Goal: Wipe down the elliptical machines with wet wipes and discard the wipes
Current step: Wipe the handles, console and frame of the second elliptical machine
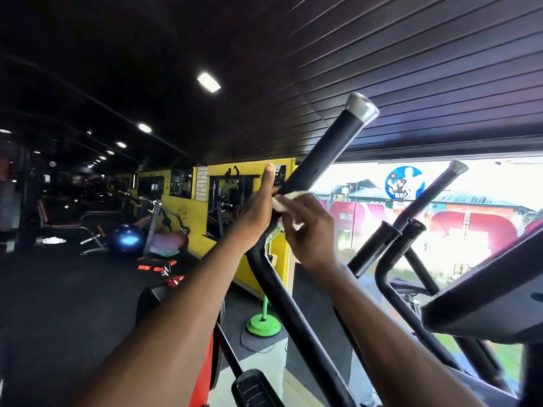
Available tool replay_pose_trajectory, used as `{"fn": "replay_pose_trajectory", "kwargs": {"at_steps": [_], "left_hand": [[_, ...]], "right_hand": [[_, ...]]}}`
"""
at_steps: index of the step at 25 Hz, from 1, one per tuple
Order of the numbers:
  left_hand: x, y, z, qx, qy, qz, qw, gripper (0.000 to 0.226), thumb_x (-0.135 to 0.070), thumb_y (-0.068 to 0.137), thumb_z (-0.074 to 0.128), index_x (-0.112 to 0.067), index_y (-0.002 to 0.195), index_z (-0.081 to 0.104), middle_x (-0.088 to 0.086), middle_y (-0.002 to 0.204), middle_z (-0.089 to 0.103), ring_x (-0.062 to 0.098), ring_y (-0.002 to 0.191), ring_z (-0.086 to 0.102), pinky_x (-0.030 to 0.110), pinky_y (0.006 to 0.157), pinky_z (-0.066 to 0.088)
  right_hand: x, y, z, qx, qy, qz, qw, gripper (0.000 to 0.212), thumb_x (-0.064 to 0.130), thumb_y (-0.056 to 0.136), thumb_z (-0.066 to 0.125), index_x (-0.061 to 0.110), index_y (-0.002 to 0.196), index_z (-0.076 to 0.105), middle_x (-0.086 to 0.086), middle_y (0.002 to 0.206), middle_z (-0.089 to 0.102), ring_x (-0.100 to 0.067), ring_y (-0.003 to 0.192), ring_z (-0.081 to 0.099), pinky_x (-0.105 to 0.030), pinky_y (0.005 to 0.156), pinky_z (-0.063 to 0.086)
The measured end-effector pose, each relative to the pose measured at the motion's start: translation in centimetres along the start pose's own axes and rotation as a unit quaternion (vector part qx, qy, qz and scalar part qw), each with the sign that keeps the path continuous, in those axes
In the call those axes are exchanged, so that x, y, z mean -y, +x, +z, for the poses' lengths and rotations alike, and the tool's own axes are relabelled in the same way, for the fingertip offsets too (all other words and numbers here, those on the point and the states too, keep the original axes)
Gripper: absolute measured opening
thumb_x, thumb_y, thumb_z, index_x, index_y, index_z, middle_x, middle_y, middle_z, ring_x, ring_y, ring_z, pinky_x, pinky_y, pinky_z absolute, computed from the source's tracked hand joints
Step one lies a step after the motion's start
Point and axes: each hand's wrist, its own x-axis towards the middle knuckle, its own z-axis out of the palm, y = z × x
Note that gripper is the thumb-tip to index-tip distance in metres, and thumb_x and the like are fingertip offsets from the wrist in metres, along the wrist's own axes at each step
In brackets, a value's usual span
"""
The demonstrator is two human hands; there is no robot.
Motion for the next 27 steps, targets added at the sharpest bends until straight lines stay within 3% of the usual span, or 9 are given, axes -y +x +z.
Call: {"fn": "replay_pose_trajectory", "kwargs": {"at_steps": [3, 8, 12, 16, 17, 20, 23, 25, 27], "left_hand": [[0.3, 0.3, 0.1, 0.014, 0.027, 0.015, 0.999, 0.097, -0.089, 0.075, 0.015, -0.012, 0.087, 0.073, 0.015, 0.081, 0.068, 0.024, 0.075, 0.063, 0.040, 0.077, 0.046], [-1.2, 0.0, 0.4, 0.018, 0.046, 0.016, 0.999, 0.083, -0.084, 0.082, 0.016, -0.024, 0.080, 0.074, 0.009, 0.087, 0.072, 0.025, 0.088, 0.068, 0.040, 0.091, 0.050], [-5.1, 0.6, 2.5, 0.025, 0.060, 0.074, 0.995, 0.094, -0.090, 0.074, 0.016, -0.018, 0.089, 0.074, 0.009, 0.093, 0.074, 0.026, 0.095, 0.069, 0.044, 0.095, 0.048], [-5.1, 0.9, 3.5, 0.014, 0.031, 0.073, 0.997, 0.076, -0.087, 0.078, 0.015, -0.029, 0.080, 0.065, 0.007, 0.094, 0.072, 0.022, 0.095, 0.068, 0.041, 0.091, 0.050], [-4.9, 0.8, 3.5, 0.008, 0.039, 0.075, 0.996, 0.084, -0.090, 0.073, 0.015, -0.025, 0.080, 0.068, 0.010, 0.093, 0.072, 0.024, 0.093, 0.069, 0.040, 0.087, 0.051], [-4.7, 1.3, 3.5, 0.005, 0.064, 0.096, 0.993, 0.102, -0.095, 0.067, 0.012, -0.014, 0.083, 0.070, 0.013, 0.085, 0.070, 0.026, 0.082, 0.066, 0.039, 0.076, 0.047], [-5.0, 1.1, 3.3, 0.014, 0.057, 0.097, 0.994, 0.093, -0.093, 0.072, 0.015, -0.022, 0.093, 0.073, 0.004, 0.097, 0.072, 0.015, 0.097, 0.066, 0.036, 0.089, 0.048], [-5.1, 1.0, 3.1, 0.017, 0.073, 0.094, 0.993, 0.095, -0.092, 0.073, 0.015, -0.017, 0.089, 0.071, 0.010, 0.092, 0.073, 0.022, 0.093, 0.068, 0.041, 0.091, 0.048], [-5.9, 1.2, 3.2, 0.039, 0.084, 0.085, 0.992, 0.092, -0.090, 0.073, 0.018, -0.017, 0.080, 0.072, 0.011, 0.079, 0.071, 0.025, 0.078, 0.067, 0.041, 0.082, 0.050]], "right_hand": [[0.1, 3.6, -1.5, -0.164, 0.011, 0.099, 0.981, 0.028, 0.001, 0.087, 0.060, 0.008, 0.112, 0.070, -0.008, 0.095, 0.062, -0.007, 0.078, 0.053, -0.010, 0.063, 0.044], [-0.4, 2.0, -1.8, -0.009, -0.045, -0.027, 0.999, 0.029, -0.005, 0.084, 0.064, 0.004, 0.111, 0.071, -0.009, 0.090, 0.062, -0.003, 0.075, 0.047, -0.015, 0.061, 0.040], [0.0, 5.4, -2.6, -0.177, -0.002, 0.077, 0.981, 0.029, -0.004, 0.084, 0.062, 0.006, 0.110, 0.070, -0.007, 0.096, 0.065, -0.010, 0.076, 0.057, -0.013, 0.062, 0.045], [-0.1, 2.2, -2.0, -0.049, -0.021, -0.017, 0.998, 0.026, -0.007, 0.082, 0.066, 0.003, 0.105, 0.071, -0.008, 0.087, 0.065, -0.006, 0.071, 0.052, -0.019, 0.061, 0.048], [-0.4, 3.0, -2.6, -0.062, -0.010, 0.001, 0.998, 0.025, -0.006, 0.082, 0.066, 0.004, 0.104, 0.072, -0.007, 0.086, 0.065, -0.007, 0.071, 0.055, -0.017, 0.062, 0.048], [0.3, 7.4, -3.5, -0.219, 0.032, 0.128, 0.967, 0.020, 0.000, 0.084, 0.063, 0.008, 0.102, 0.067, -0.004, 0.087, 0.066, -0.012, 0.071, 0.060, -0.014, 0.060, 0.045], [0.6, 5.8, -2.5, -0.138, -0.034, 0.008, 0.990, 0.019, -0.004, 0.083, 0.060, 0.005, 0.097, 0.070, -0.007, 0.090, 0.063, -0.014, 0.070, 0.056, -0.028, 0.056, 0.048], [0.0, 5.6, -3.6, -0.087, -0.039, -0.018, 0.995, 0.020, -0.001, 0.083, 0.062, 0.006, 0.098, 0.073, -0.006, 0.089, 0.064, -0.012, 0.067, 0.056, -0.028, 0.057, 0.049], [-0.4, 7.9, -4.8, -0.169, -0.027, 0.033, 0.985, 0.019, 0.003, 0.084, 0.063, 0.008, 0.099, 0.074, -0.005, 0.091, 0.065, -0.007, 0.072, 0.056, -0.026, 0.060, 0.050]]}}
